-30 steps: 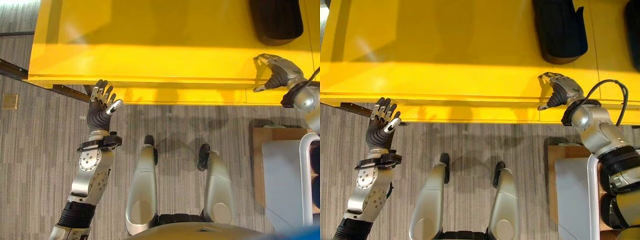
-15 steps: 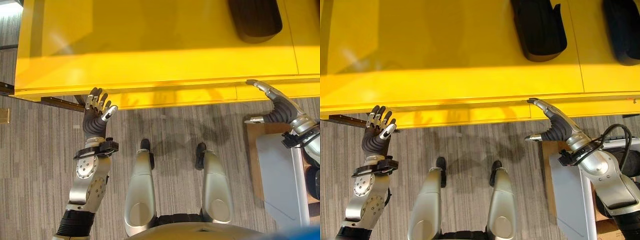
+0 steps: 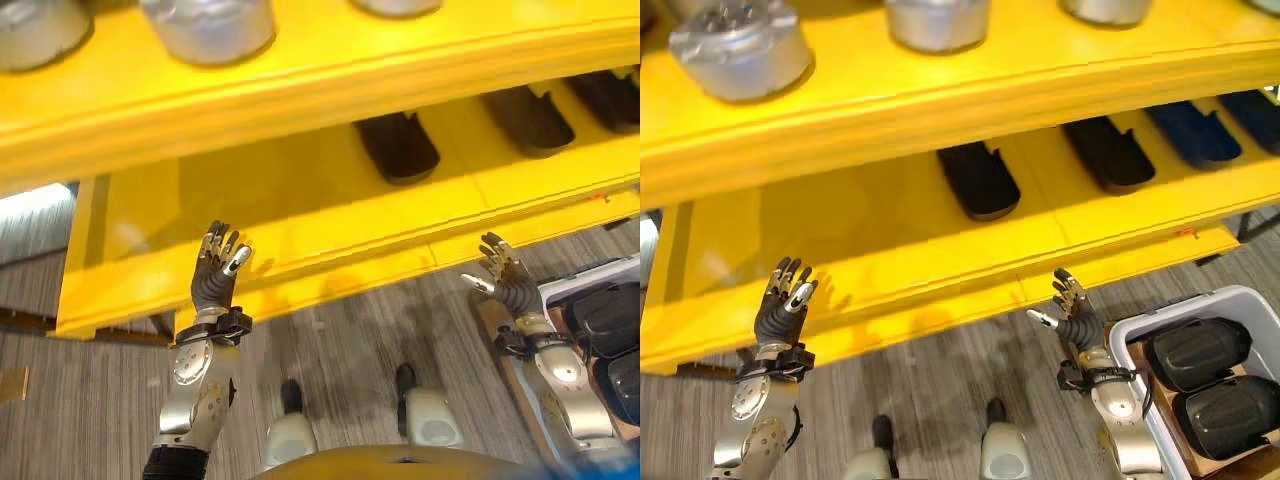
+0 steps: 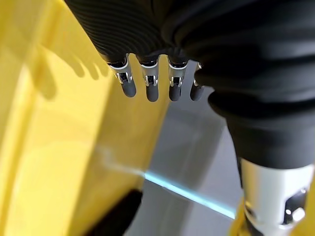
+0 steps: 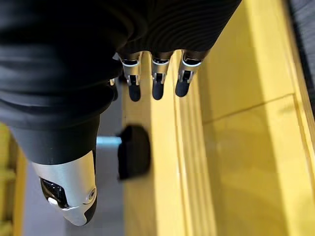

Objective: Move parts from the plastic box to the shelf.

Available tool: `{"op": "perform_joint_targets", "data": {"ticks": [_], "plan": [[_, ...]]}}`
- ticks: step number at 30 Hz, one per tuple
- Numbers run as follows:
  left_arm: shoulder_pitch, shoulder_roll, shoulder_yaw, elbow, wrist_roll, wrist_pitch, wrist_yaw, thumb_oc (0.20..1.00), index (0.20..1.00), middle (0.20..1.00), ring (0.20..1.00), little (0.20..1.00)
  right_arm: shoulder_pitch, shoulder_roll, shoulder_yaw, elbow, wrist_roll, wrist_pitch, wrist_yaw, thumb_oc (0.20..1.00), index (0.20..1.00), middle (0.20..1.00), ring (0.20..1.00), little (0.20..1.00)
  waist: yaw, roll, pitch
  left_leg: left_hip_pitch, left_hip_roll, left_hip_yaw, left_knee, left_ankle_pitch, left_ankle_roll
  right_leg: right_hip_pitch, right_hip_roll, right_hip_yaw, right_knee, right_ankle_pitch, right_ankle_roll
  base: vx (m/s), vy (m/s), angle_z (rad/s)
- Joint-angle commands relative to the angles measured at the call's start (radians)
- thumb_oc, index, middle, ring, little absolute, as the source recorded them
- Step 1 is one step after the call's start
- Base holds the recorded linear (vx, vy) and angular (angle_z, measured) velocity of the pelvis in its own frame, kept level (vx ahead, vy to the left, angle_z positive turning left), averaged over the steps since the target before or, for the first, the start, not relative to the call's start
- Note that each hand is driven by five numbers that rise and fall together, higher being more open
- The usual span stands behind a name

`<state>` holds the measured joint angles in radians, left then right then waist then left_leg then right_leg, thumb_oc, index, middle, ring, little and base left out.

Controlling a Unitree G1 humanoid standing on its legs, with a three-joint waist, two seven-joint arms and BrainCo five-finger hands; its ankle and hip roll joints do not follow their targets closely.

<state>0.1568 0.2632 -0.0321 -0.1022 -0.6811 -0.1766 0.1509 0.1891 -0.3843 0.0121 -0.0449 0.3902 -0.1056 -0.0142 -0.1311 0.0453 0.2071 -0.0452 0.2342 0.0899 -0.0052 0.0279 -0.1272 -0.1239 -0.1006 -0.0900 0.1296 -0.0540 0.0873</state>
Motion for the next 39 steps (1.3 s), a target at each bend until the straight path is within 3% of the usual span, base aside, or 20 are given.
{"op": "perform_joint_targets", "data": {"ticks": [1,6,8,10,11,12,13,14,16,17,21,22,24,27,28,29,31,33,36,39], "plan": [[-0.008,0.027,-0.004,0.009,0.005,-0.026,-0.030,1.000,1.000,1.000,1.000,1.000,-0.014,0.030,-0.051,-0.080,0.060,-0.083,-0.031,1.000,1.000,1.000,1.000,1.000,0.004,-0.015,-0.017,-0.034,0.071,-0.055,-0.001,0.099,-0.039,0.024,-0.006,-0.002,-0.064,-0.040,0.021,0.03,-0.087,-0.17],[0.002,0.008,-0.006,0.019,0.019,-0.026,-0.039,1.000,1.000,1.000,1.000,1.000,0.010,0.021,-0.077,-0.109,0.007,-0.100,-0.051,1.000,1.000,1.000,1.000,1.000,-0.009,-0.008,-0.027,-0.048,0.091,-0.066,0.074,0.141,-0.042,0.073,0.032,0.018,-0.111,-0.044,-0.013,0.02,-0.129,-0.17],[-0.006,-0.006,-0.024,0.037,0.026,-0.023,-0.047,1.000,1.000,1.000,1.000,1.000,0.031,0.022,-0.094,-0.100,-0.005,-0.109,-0.072,1.000,1.000,1.000,1.000,1.000,-0.022,-0.020,-0.014,-0.076,0.096,-0.074,0.195,0.163,-0.025,0.117,0.051,0.028,-0.147,-0.041,-0.039,0.02,-0.162,-0.19],[-0.007,-0.008,-0.035,0.045,0.034,-0.025,-0.044,1.000,1.000,1.000,1.000,1.000,0.031,0.021,-0.090,-0.091,-0.022,-0.110,-0.087,1.000,1.000,1.000,1.000,1.000,-0.012,-0.024,-0.004,-0.077,0.036,-0.128,0.215,0.120,-0.010,0.132,0.047,0.042,-0.169,-0.033,-0.033,0.02,-0.023,-0.01],[-0.008,-0.008,-0.035,0.045,0.034,-0.025,-0.044,1.000,1.000,1.000,1.000,1.000,0.031,0.021,-0.090,-0.091,-0.022,-0.110,-0.087,1.000,1.000,1.000,1.000,1.000,-0.013,-0.024,-0.006,-0.080,0.035,-0.128,0.213,0.123,-0.010,0.129,0.046,0.041,-0.170,-0.031,-0.033,0.07,0.044,-0.34],[0.000,-0.013,-0.027,0.032,0.053,-0.028,-0.039,1.000,1.000,1.000,1.000,1.000,0.000,0.026,-0.052,-0.070,-0.034,-0.104,-0.087,1.000,1.000,1.000,1.000,1.000,0.036,-0.043,-0.015,-0.113,-0.203,-0.374,0.154,-0.042,0.047,0.112,0.047,0.125,-0.192,-0.004,-0.025,0.06,0.033,-0.68],[0.000,-0.012,-0.027,0.032,0.053,-0.028,-0.039,1.000,1.000,1.000,1.000,1.000,0.000,0.027,-0.051,-0.070,-0.034,-0.104,-0.087,1.000,1.000,1.000,1.000,1.000,0.035,-0.044,-0.017,-0.117,-0.205,-0.375,0.154,-0.039,0.048,0.109,0.046,0.124,-0.192,-0.003,-0.024,0.09,0.044,-1.02],[0.002,-0.016,-0.024,0.023,0.061,-0.030,-0.038,1.000,1.000,1.000,1.000,1.000,-0.017,0.032,-0.032,-0.056,-0.034,-0.101,-0.085,1.000,1.000,1.000,1.000,1.000,0.054,-0.048,-0.019,-0.132,-0.300,-0.500,0.142,-0.044,0.068,0.097,0.063,0.182,-0.193,0.010,-0.026,0.04,0.021,-1.12],[0.002,-0.012,-0.025,0.010,0.066,-0.036,-0.053,1.000,1.000,1.000,1.000,1.000,-0.036,0.028,-0.016,-0.056,-0.041,-0.092,-0.074,1.000,1.000,1.000,1.000,1.000,0.065,-0.054,-0.021,-0.143,-0.390,-0.605,0.151,-0.044,0.080,0.079,0.093,0.265,-0.190,0.023,-0.027,0.03,0.062,-0.94],[-0.001,-0.011,-0.021,0.011,0.059,-0.040,-0.053,1.000,1.000,1.000,1.000,1.000,-0.045,0.031,-0.010,-0.056,-0.037,-0.088,-0.066,1.000,1.000,1.000,1.000,1.000,0.064,-0.054,-0.024,-0.141,-0.411,-0.617,0.146,-0.052,0.092,0.069,0.101,0.298,-0.187,0.028,-0.023,0.00,0.120,-1.21],[0.007,0.009,-0.022,0.027,0.040,-0.042,-0.064,1.000,1.000,1.000,1.000,1.000,-0.043,0.045,-0.006,-0.039,-0.036,-0.063,-0.050,1.000,1.000,1.000,1.000,1.000,0.064,-0.065,-0.028,-0.127,-0.376,-0.499,0.107,-0.049,0.120,0.021,0.097,0.376,-0.165,0.062,0.021,0.00,0.225,-1.50],[0.007,0.010,-0.022,0.027,0.040,-0.042,-0.064,1.000,1.000,1.000,1.000,1.000,-0.043,0.046,-0.006,-0.039,-0.036,-0.063,-0.050,1.000,1.000,1.000,1.000,1.000,0.064,-0.065,-0.029,-0.128,-0.376,-0.499,0.106,-0.048,0.120,0.019,0.097,0.377,-0.165,0.063,0.021,0.00,0.319,-1.68],[0.043,0.036,0.013,0.022,0.052,-0.042,-0.065,1.000,1.000,1.000,1.000,1.000,-0.037,0.060,-0.013,-0.036,-0.039,-0.048,-0.031,1.000,1.000,1.000,1.000,1.000,0.074,-0.073,-0.031,-0.094,-0.358,-0.403,0.045,-0.041,0.150,-0.024,0.083,0.415,-0.110,0.058,0.060,0.08,0.352,-1.57],[0.039,0.045,0.008,0.039,0.057,-0.037,-0.048,1.000,1.000,1.000,1.000,1.000,-0.037,0.073,-0.007,-0.034,-0.033,-0.043,-0.033,1.000,1.000,1.000,1.000,1.000,0.067,-0.082,-0.004,-0.095,-0.358,-0.343,0.063,-0.059,0.166,-0.064,0.076,0.414,-0.055,0.054,0.079,0.00,0.211,-0.64],[0.033,0.061,0.009,0.045,0.065,-0.032,-0.041,1.000,1.000,1.000,1.000,1.000,-0.037,0.079,-0.003,-0.036,-0.038,-0.042,-0.030,1.000,1.000,1.000,1.000,1.000,0.074,-0.084,0.023,-0.098,-0.343,-0.291,0.083,-0.081,0.172,-0.105,0.053,0.317,0.004,0.052,0.086,-0.07,0.178,-0.66],[0.032,0.070,0.014,0.044,0.076,-0.028,-0.029,1.000,1.000,1.000,1.000,1.000,-0.033,0.085,0.006,-0.031,-0.044,-0.044,-0.033,1.000,1.000,1.000,1.000,1.000,0.099,-0.075,0.038,-0.095,-0.314,-0.244,0.092,-0.094,0.164,-0.110,-0.010,0.132,0.027,0.030,0.080,-0.07,0.120,-1.05],[0.062,0.072,0.030,0.044,0.083,-0.017,-0.029,1.000,1.000,1.000,1.000,1.000,-0.015,0.091,0.011,-0.021,-0.053,-0.044,-0.026,1.000,1.000,1.000,1.000,1.000,0.110,-0.060,0.046,-0.058,-0.256,-0.152,0.085,-0.110,0.152,-0.057,-0.118,-0.118,-0.008,0.049,0.053,-0.03,0.059,-1.76],[0.072,0.064,0.036,0.053,0.086,-0.005,-0.034,1.000,1.000,1.000,1.000,1.000,-0.011,0.096,0.002,-0.022,-0.054,-0.039,-0.020,1.000,1.000,1.000,1.000,1.000,0.112,-0.078,0.034,-0.030,-0.257,-0.093,0.059,-0.118,0.158,-0.034,-0.137,-0.177,-0.063,0.103,0.072,0.01,0.072,-1.61],[0.071,0.053,0.039,0.055,0.088,0.000,-0.029,1.000,1.000,1.000,1.000,1.000,-0.008,0.102,-0.002,-0.021,-0.059,-0.034,-0.024,1.000,1.000,1.000,1.000,1.000,0.111,-0.089,0.025,-0.017,-0.267,-0.060,0.045,-0.120,0.160,-0.018,-0.150,-0.187,-0.100,0.135,0.090,0.02,0.025,-0.84],[0.068,0.038,0.031,0.057,0.087,0.005,-0.037,1.000,1.000,1.000,1.000,1.000,-0.005,0.096,-0.011,-0.030,-0.056,-0.028,-0.024,1.000,1.000,1.000,1.000,1.000,0.080,-0.101,0.009,-0.006,-0.262,-0.033,0.034,-0.121,0.154,-0.022,-0.115,-0.115,-0.149,0.153,0.094,0.05,-0.071,-0.15]]}}
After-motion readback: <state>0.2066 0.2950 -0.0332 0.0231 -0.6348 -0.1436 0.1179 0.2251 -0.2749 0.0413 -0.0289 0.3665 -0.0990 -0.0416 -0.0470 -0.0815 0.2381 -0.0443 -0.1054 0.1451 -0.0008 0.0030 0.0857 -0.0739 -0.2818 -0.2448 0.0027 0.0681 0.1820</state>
